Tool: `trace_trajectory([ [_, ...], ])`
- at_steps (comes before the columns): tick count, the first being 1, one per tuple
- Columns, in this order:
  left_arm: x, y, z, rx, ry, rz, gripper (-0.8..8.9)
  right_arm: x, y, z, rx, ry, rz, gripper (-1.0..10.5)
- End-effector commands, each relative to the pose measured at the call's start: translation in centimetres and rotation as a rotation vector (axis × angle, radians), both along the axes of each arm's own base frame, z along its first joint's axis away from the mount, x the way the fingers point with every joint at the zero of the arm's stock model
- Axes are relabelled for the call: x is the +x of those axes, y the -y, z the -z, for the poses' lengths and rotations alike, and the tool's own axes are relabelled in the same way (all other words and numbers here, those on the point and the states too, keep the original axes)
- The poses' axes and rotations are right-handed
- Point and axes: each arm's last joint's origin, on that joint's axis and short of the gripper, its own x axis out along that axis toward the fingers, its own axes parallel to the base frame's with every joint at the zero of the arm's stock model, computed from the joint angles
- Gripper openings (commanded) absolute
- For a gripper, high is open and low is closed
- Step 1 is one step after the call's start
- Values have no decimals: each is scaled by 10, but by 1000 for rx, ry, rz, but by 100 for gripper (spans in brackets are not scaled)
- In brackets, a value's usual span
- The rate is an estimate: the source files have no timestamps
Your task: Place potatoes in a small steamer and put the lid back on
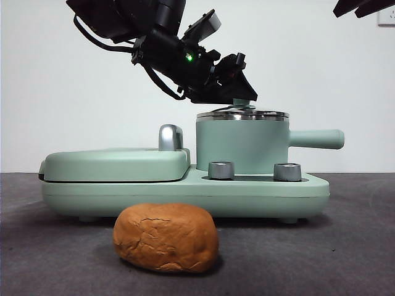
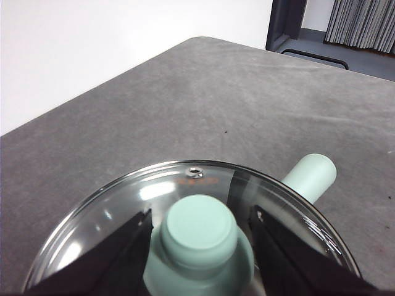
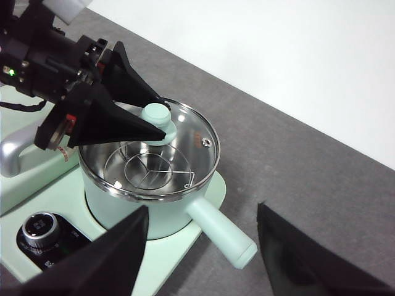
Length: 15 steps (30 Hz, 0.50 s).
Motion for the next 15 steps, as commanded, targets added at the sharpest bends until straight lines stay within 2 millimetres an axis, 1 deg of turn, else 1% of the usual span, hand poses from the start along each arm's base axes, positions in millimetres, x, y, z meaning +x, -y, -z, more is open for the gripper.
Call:
trace_trajectory([
  [1, 4, 6, 2, -3, 15, 6, 248, 0, -1, -7, 28, 12, 5, 278],
  [3, 4, 6, 2, -3, 16, 6, 239, 0, -1, -7, 27, 12, 5, 278],
  [4, 4, 6, 2, -2, 16, 6, 211, 0, -1, -7, 28, 12, 5, 278],
  [6, 4, 6, 2, -2, 16, 6, 111, 0, -1, -7, 28, 12, 5, 278],
  [7, 4, 6, 2, 0, 20, 7, 34, 0, -1, -7, 28, 12, 5, 278],
  [8, 4, 6, 2, 4, 26, 8, 6, 0, -1, -7, 28, 12, 5, 278],
  [15, 4, 6, 2, 71, 124, 28, 6, 0, -1, -6, 26, 6, 5, 278],
])
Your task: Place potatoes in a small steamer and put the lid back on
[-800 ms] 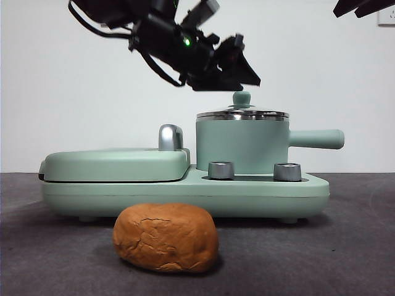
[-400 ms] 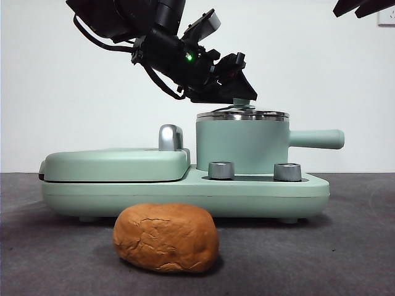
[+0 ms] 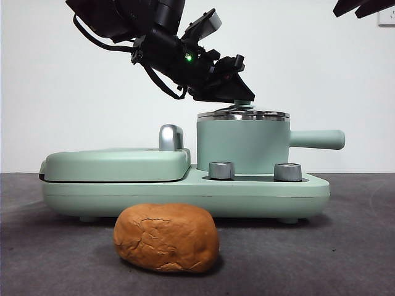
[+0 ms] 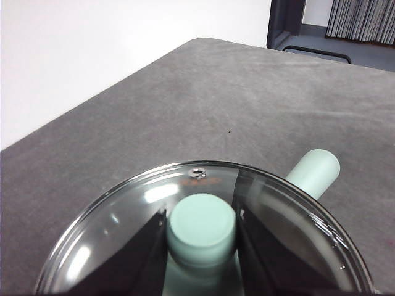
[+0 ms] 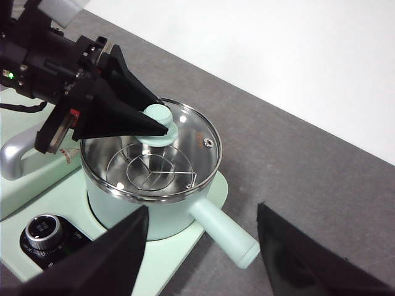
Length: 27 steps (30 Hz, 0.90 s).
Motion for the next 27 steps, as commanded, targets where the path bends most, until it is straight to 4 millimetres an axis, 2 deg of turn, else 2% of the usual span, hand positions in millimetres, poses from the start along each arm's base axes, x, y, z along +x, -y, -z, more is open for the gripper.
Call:
trace_trajectory([
  [1, 3, 6, 2, 45, 81, 20, 6, 0, -1, -6, 14, 14, 1, 278],
  [10, 0, 2, -12, 20, 100, 12, 6, 0, -1, -6, 14, 14, 1, 278],
  [19, -7, -9, -42, -92, 54, -28, 6, 0, -1, -6, 14, 13, 1, 278],
  [27, -17, -32, -75, -170, -4, -38, 9, 0, -1, -6, 14, 13, 0, 278],
])
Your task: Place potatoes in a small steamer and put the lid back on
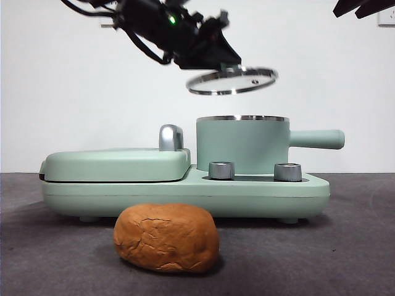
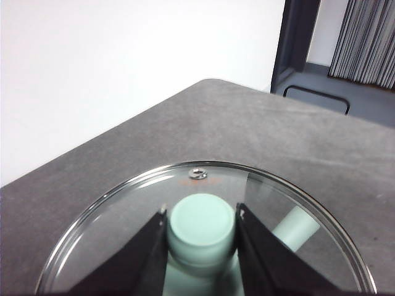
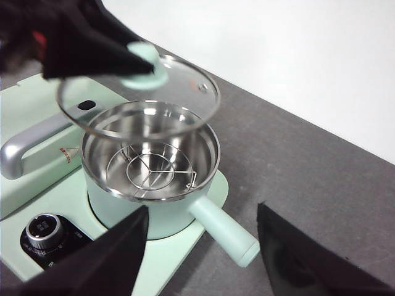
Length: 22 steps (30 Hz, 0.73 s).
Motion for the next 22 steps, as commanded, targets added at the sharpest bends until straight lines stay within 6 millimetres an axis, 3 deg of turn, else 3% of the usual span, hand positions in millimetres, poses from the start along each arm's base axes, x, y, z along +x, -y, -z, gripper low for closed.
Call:
trace_trajectory([
  [1, -8, -7, -27, -50, 22, -3, 9, 0, -1, -6, 14, 15, 1, 278],
  [10, -40, -47, -64, 16, -34, -34, 10, 0, -2, -6, 18, 10, -17, 278],
  [16, -67, -81, -63, 53, -95, -67, 10, -3, -12, -5, 15, -4, -68, 279],
  [22, -106, -116, -48, 51, -123, -128, 10, -10, -32, -4, 13, -14, -177, 279],
])
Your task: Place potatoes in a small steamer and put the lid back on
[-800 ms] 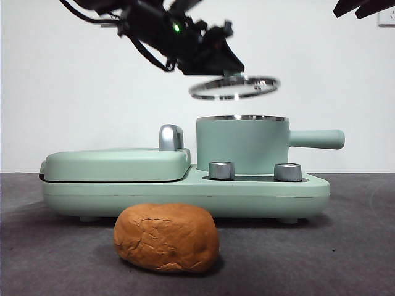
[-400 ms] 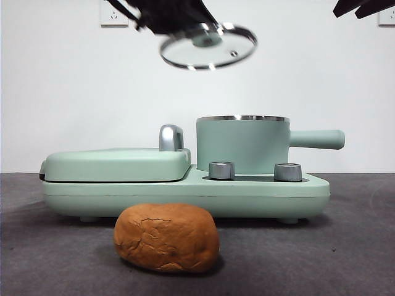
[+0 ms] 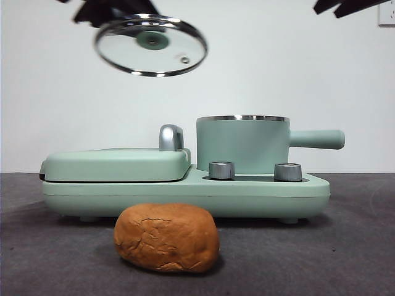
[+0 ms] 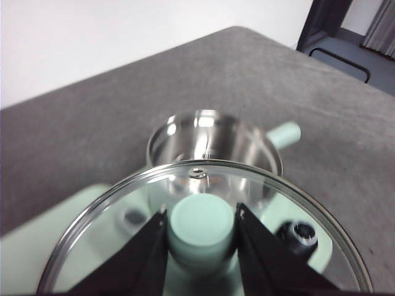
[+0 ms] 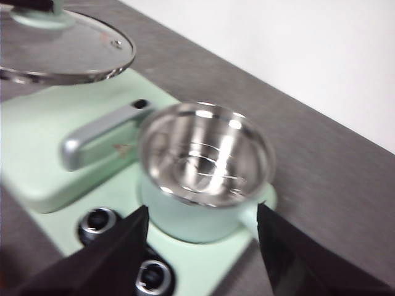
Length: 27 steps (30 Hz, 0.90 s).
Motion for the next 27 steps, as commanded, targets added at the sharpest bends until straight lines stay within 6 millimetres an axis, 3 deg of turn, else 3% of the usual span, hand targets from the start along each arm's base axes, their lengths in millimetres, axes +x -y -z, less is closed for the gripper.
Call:
trace_trajectory([
  [1, -20, -14, -6, -30, 53, -16, 10, -4, -12, -6, 17, 11, -63, 279],
  [7, -57, -42, 3, -48, 44, -97, 10, -11, -42, 3, 2, -50, -250, 281],
  [13, -78, -61, -3, -38, 41, -165, 10, -14, -77, 24, -62, -162, -405, 340],
  [21, -87, -67, -9, -47, 68, -187, 9, -12, -120, 70, -210, -375, -535, 340],
  [27, -87, -67, -9, -43, 66, -186, 9, -11, -145, 102, -304, -437, -605, 385],
])
